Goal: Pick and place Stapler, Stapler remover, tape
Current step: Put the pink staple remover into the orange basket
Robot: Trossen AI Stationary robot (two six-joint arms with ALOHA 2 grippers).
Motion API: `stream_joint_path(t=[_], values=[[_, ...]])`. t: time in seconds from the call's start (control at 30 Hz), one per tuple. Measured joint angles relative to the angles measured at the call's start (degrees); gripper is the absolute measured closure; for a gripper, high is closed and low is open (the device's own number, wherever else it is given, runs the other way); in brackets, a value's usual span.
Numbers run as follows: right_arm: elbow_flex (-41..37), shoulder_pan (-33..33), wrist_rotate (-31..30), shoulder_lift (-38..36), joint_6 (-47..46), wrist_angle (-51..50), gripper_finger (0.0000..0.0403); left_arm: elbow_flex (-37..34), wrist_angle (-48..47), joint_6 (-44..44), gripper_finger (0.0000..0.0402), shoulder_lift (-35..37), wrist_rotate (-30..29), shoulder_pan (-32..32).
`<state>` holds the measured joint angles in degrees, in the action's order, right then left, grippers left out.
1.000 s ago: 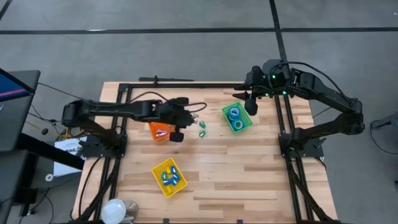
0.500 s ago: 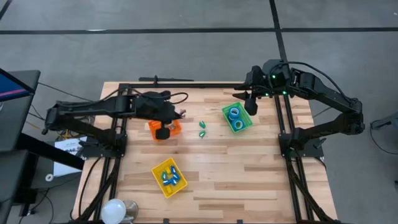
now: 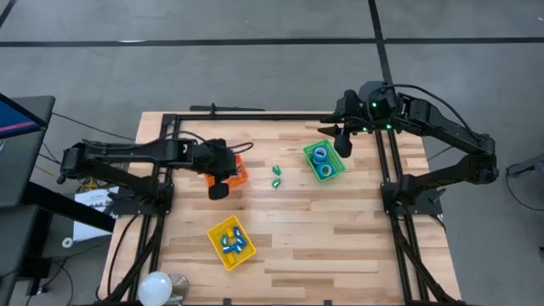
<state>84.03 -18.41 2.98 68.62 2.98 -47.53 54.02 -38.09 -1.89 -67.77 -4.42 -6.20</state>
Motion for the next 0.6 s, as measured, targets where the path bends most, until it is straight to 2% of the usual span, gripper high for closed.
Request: stream_joint_path(t=[0.4, 0.6], values=[[0.00, 0.01, 0.00, 0.00, 0.00, 0.00, 0.0272, -10.13, 0.01, 0.72, 0.0399, -0.04, -0.80, -0.44], [0.00, 0.02, 0.00, 0.00, 0.00, 0.00, 0.0272, -11.66, 0.01, -0.24, 0.0399, -0.07, -7.90, -2.41]])
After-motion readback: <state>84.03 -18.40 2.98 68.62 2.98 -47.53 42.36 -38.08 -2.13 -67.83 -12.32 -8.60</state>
